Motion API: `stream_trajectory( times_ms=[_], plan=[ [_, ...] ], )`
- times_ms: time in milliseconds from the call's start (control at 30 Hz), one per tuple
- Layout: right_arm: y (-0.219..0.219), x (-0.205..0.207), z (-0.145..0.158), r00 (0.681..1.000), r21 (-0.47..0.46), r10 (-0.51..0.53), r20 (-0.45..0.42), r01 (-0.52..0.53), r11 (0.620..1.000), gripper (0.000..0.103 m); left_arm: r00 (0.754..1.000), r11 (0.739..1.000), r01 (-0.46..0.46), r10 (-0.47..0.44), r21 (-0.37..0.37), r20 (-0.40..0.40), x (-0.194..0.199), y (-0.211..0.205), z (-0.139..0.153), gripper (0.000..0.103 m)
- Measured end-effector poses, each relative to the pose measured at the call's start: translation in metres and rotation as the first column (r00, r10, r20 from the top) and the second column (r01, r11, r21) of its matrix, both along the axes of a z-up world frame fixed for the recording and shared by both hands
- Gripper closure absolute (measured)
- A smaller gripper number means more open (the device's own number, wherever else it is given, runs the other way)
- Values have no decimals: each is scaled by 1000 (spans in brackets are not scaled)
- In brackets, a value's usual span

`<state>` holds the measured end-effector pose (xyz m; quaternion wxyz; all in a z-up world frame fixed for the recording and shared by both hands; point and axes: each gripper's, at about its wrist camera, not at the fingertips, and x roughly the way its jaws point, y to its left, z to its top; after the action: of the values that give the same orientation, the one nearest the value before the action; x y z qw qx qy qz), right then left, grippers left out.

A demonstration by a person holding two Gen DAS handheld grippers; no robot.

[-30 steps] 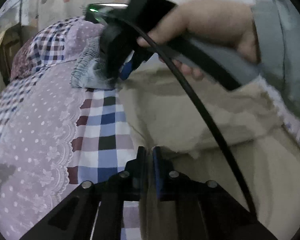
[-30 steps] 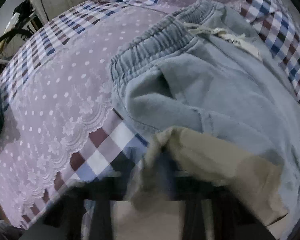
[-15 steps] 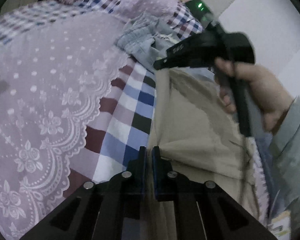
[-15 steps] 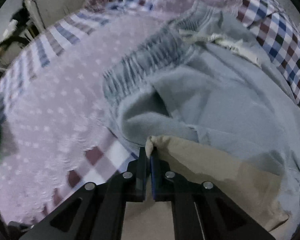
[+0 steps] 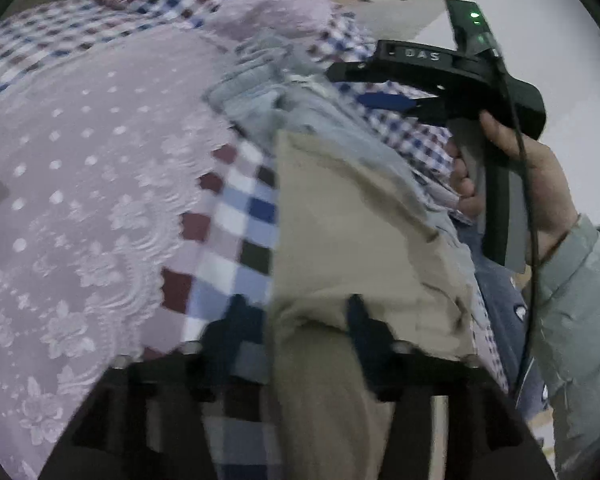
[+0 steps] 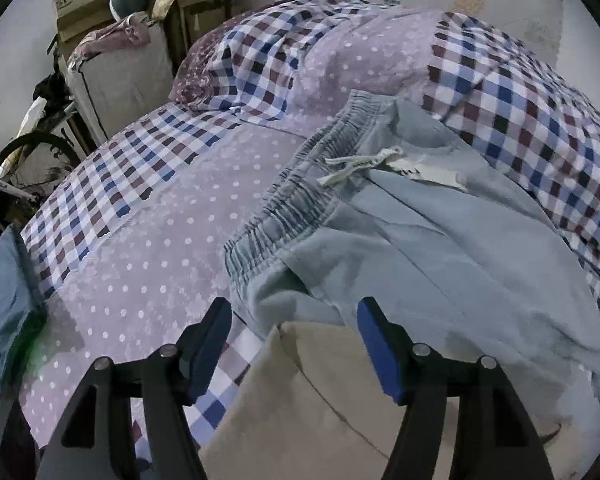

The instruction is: Fold clothes

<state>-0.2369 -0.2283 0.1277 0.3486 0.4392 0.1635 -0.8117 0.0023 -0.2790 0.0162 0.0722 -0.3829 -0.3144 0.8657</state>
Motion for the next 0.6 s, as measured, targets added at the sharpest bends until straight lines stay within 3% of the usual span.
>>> stream_trajectory(
  times_ms=[167,267,467,533,600],
  plan=[
    [45,14,15,997,-69,-54,51,58,996,34,999,978,42,-40,-202,13,-22,18,1,45],
    [86,31,28,995,-103,-79,59,85,991,34,999,967,50,-43,-251,34,-26,21,-4,51],
    [181,74,60,985,-180,-156,69,166,970,33,995,895,94,-103,-436,4,-30,43,6,67],
    [217,91,68,977,-203,-200,71,210,956,32,991,871,131,-128,-473,39,-33,51,-1,77],
    [261,111,76,963,-225,-258,77,269,936,32,989,850,144,-138,-506,50,-34,56,-3,79]
  ],
)
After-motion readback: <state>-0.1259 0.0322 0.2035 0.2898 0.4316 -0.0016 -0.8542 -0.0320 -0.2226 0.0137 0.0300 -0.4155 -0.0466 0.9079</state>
